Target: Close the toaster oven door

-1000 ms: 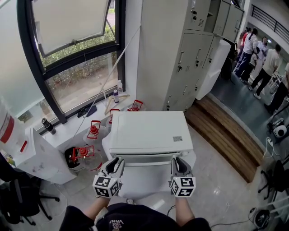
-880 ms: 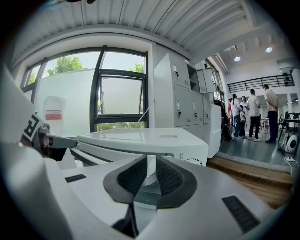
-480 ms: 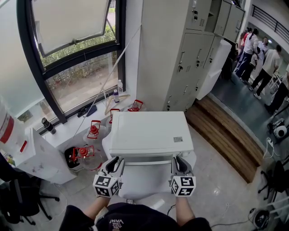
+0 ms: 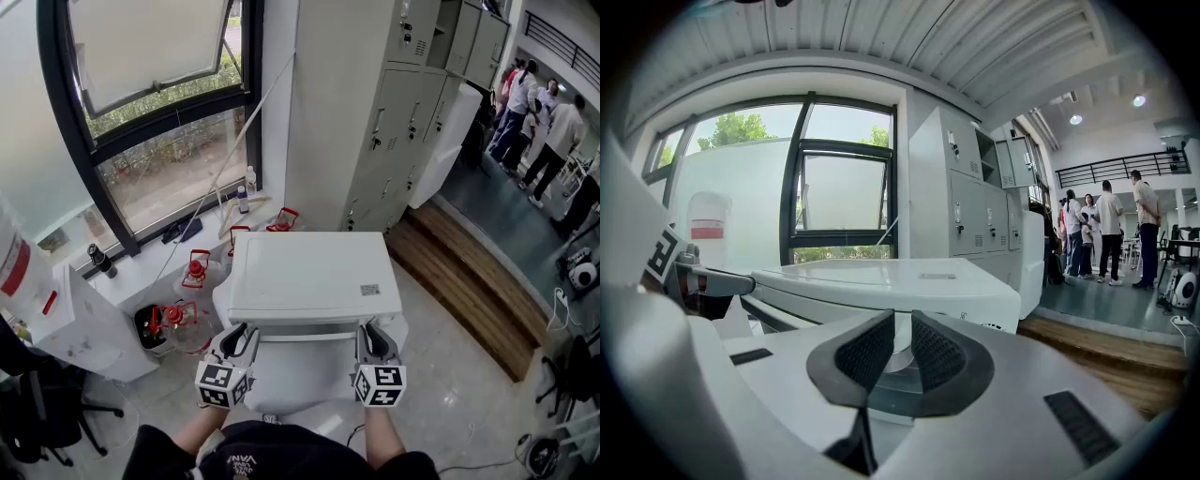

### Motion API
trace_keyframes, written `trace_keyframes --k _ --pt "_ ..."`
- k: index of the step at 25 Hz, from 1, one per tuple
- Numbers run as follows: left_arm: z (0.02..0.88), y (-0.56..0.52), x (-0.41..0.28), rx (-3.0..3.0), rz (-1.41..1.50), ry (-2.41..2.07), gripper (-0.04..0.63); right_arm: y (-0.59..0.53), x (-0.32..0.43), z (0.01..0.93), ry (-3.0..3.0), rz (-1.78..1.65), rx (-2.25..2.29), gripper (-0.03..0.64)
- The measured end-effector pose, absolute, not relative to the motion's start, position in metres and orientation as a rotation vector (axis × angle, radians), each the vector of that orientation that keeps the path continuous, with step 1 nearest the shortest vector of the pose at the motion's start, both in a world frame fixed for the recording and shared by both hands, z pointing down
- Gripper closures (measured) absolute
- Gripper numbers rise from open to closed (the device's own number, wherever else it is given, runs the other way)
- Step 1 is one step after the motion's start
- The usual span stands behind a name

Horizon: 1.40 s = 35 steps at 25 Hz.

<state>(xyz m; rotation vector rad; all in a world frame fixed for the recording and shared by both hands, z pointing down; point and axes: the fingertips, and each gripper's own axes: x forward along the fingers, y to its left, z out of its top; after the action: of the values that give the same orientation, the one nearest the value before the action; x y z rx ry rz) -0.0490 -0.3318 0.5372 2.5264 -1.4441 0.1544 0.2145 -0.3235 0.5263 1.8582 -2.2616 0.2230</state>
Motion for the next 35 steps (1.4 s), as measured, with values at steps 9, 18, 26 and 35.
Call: trace_keyframes --k 9,18,26,35 --pt "0.536 -0.328 -0.049 2.558 0.212 -1.455 0.43 -0.321 0.218 0.523 -2.257 0.207 1.929 0.541" --pt "0.538 -0.3 -0.057 2.553 0.21 -1.494 0.399 -0.293 0.215 0.522 -2.29 0.205 1.946 0.531" --pt "0.534 -0.265 -0.053 2.562 0.215 -1.496 0.4 -0.249 0.215 0.529 -2.303 0.246 1.931 0.531" --pt "0.536 -0.215 -0.042 2.588 0.265 -1.46 0.405 -0.195 0.214 0.53 -2.321 0.241 1.904 0.605"
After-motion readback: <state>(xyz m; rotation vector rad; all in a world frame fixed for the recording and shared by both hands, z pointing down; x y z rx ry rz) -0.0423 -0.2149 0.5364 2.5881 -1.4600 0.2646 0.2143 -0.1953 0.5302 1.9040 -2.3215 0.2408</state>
